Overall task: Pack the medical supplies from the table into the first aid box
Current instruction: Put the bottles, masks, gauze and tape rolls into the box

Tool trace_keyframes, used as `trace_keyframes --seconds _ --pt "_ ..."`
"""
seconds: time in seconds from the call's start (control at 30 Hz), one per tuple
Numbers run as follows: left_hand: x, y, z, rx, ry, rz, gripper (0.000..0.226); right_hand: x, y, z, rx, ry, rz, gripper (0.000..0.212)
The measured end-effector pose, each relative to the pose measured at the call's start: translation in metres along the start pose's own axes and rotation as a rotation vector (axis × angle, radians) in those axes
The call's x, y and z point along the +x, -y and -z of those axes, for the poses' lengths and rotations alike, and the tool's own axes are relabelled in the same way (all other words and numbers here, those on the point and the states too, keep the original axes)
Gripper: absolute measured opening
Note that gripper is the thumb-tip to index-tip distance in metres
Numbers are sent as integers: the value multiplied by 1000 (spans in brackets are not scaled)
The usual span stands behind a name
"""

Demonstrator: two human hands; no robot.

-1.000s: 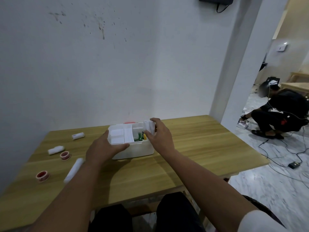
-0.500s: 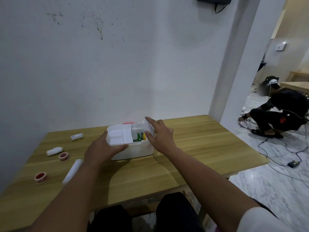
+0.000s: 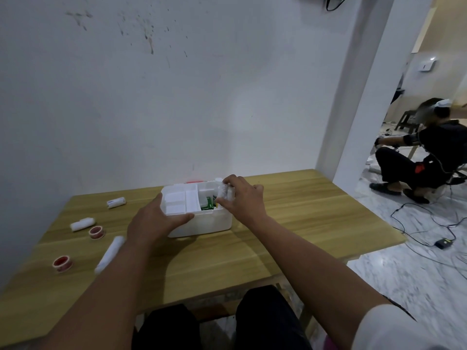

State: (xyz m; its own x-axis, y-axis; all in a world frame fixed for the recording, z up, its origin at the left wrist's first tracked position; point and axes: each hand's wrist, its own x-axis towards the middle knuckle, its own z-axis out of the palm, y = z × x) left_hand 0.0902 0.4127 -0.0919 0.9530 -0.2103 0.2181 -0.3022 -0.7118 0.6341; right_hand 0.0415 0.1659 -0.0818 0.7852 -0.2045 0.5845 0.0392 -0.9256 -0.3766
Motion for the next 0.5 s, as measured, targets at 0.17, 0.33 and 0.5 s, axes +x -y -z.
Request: trace_keyframes --seconds 0.17,0.33,0.5 --pt "1 1 0 0 0 8 102 0 -11 1 86 -27 66 36" --pt "0 1 0 -5 4 6 103 -3 -18 0 202 21 53 35" --pt "-1 1 -1 0 0 3 104 -6 -16 0 104 67 75 26"
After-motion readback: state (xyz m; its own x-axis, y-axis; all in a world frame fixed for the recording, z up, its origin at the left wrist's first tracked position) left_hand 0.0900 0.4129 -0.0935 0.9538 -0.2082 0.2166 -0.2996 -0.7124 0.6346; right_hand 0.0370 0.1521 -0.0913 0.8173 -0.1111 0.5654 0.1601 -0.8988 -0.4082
